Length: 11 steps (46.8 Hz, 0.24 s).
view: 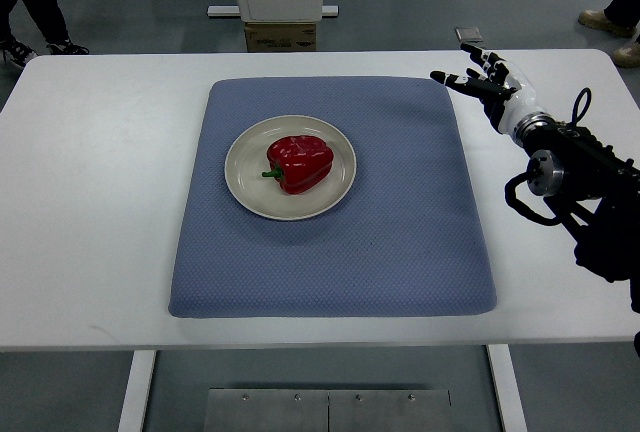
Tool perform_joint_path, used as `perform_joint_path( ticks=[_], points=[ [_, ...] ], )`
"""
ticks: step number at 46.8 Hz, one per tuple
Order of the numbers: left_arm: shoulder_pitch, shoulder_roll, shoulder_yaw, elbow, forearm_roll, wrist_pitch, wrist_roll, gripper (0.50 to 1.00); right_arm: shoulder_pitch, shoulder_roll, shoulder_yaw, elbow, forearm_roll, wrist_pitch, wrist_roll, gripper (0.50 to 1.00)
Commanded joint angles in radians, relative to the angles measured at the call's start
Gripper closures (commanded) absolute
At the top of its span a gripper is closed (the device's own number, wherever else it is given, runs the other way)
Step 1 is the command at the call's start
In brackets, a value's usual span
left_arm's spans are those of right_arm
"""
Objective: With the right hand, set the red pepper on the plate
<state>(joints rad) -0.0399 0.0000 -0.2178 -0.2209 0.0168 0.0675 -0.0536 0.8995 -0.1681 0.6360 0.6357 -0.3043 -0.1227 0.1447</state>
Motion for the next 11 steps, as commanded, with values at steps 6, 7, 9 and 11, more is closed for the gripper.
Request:
perform_joint_path(
  ticks=[6, 7, 9, 11],
  points=[
    [0.000, 0.000, 0.000, 0.000, 0.000, 0.000, 0.000, 0.500, -0.018, -0.011, 0.002, 0.001, 0.022, 0.002, -0.001, 0.500],
    [0.000, 0.000, 0.000, 0.000, 0.000, 0.000, 0.000, 0.500, -0.018, -0.011, 0.002, 0.001, 0.022, 0.000, -0.001, 0.500],
    [0.000, 0.000, 0.000, 0.000, 0.000, 0.000, 0.000, 0.500, -0.019, -0.014, 0.002, 0.001, 0.022, 0.000, -0.001, 0.500],
    [0.000, 0.000, 0.000, 0.000, 0.000, 0.000, 0.000, 0.500, -0.021, -0.017, 0.002, 0.001, 0.022, 0.000, 0.001, 0.500]
  ],
)
